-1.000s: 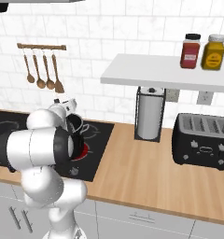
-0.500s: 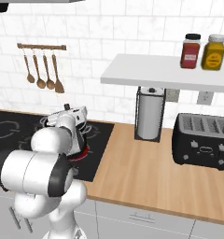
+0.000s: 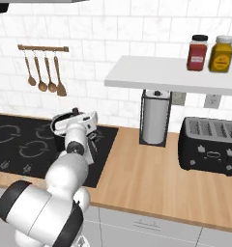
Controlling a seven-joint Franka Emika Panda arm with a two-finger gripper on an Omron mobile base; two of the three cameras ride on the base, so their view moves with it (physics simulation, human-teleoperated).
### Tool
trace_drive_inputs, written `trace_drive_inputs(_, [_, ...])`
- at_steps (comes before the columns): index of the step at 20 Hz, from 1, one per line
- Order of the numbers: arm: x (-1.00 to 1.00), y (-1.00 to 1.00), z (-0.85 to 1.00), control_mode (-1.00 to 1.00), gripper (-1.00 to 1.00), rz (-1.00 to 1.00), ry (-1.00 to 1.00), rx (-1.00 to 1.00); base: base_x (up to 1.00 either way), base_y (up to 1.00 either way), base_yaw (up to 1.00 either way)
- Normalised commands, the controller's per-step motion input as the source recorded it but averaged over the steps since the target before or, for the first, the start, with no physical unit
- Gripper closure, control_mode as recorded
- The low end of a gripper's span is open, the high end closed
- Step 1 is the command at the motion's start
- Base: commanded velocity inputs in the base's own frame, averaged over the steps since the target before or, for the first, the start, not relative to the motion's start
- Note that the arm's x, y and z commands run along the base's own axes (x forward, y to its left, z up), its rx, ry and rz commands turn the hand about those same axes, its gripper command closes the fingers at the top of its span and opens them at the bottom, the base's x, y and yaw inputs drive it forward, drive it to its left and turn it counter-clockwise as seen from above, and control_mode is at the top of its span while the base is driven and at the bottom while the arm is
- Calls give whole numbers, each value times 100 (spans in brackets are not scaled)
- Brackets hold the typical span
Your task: Put the onion and lemon wedge in the pot. Retrieve the spatula and lightly stir the vegetables in the pot.
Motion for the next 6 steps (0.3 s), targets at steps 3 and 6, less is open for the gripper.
trace_drive_inputs(3, [30,39,24,-100,100,0,-7,0,0,0,0])
trace_drive_inputs(6, [27,46,4,-100,100,0,-3,-3,0,0,0])
